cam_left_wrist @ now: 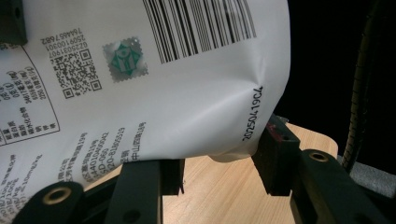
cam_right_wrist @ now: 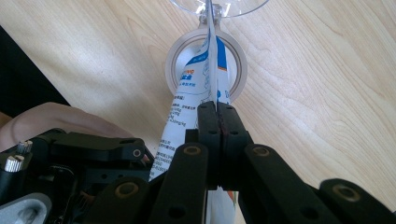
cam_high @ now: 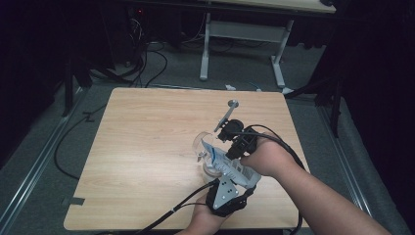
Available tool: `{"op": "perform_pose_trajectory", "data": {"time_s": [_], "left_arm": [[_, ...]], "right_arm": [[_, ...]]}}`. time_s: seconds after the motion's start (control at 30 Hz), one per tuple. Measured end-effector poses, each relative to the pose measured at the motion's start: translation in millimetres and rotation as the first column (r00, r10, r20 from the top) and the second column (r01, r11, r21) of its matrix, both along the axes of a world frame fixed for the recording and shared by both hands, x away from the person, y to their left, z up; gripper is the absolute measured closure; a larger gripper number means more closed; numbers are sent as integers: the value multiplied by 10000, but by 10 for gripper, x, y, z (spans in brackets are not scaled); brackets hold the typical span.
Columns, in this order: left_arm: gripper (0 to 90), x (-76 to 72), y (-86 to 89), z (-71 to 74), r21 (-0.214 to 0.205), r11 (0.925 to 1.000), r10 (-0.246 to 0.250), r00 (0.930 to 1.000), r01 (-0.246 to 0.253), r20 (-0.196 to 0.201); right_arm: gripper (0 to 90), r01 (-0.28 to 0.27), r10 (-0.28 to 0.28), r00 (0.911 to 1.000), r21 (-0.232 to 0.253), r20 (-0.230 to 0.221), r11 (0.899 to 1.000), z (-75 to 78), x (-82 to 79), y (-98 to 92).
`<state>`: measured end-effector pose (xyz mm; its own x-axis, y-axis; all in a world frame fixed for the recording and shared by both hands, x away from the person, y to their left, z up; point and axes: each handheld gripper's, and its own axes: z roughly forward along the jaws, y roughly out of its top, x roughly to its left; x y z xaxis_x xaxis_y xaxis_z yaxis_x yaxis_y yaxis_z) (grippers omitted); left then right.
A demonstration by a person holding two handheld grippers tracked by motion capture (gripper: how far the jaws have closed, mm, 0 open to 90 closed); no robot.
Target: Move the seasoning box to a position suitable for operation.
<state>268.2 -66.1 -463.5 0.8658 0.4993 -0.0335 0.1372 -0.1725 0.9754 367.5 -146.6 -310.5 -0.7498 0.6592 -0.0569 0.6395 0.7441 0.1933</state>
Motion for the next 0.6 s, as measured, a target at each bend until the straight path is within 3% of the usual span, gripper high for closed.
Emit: {"op": "perform_pose_trajectory", "data": {"time_s": [0.6], "left_arm": [[584, 4, -17, -5, -32, 10000, -18, 10000, 18, -26]], "right_arm": [[899, 34, -34, 10000, -23, -23, 10000, -12, 7, -10]]}}
